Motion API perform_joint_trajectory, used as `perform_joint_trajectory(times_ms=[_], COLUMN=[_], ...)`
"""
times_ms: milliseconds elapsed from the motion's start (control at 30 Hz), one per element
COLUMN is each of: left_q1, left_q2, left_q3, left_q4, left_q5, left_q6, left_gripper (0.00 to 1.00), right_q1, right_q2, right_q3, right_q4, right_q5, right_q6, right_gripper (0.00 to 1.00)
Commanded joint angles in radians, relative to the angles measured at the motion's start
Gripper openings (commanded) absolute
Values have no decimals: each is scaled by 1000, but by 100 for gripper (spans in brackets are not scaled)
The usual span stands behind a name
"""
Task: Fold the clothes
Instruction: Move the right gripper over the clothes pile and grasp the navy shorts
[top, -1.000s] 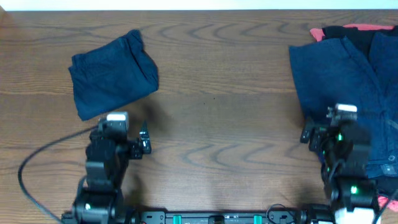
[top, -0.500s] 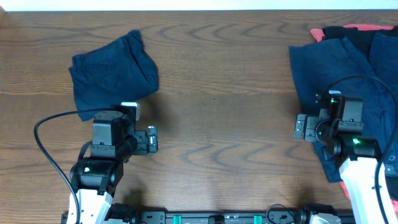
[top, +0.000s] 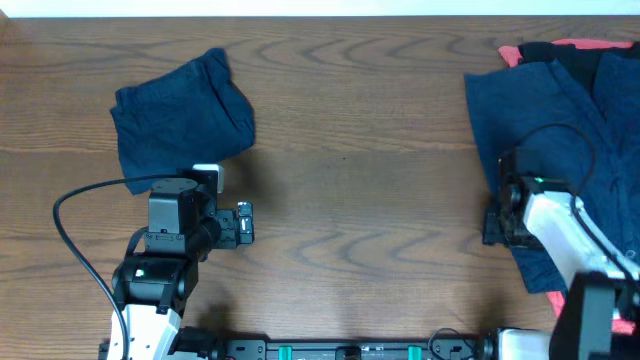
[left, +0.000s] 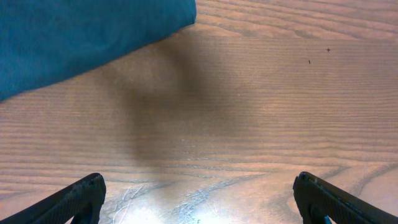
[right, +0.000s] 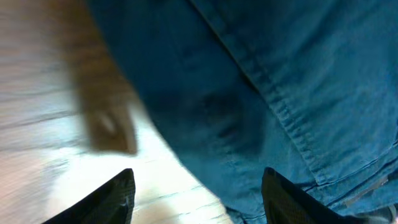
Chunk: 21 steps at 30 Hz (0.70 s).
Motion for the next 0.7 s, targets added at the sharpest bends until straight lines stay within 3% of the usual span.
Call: perform_joint_trajectory(times_ms=[0,100,167,500,667], left_q1=[-2,-2,-2,-2,-2], left_q2=[-8,-8,-8,-8,-8], left_q3=[26,26,26,26,26], left_q4=[5,5,8,20,20], left_q5=[14,13,13,13,13], left_q6=[-6,-6,-6,-6,-6], left_gripper=[98,98,98,98,98], right_q1=[-9,-9,-9,-9,-9], right_q2=[47,71,71,71,71], right_q3=[13,13,13,13,13], right_q4=[0,10,15,18,19], right_q5=[89,106,106,106,105], right_q6=[43,51,51,51,51], right_gripper=[62,56,46,28,2])
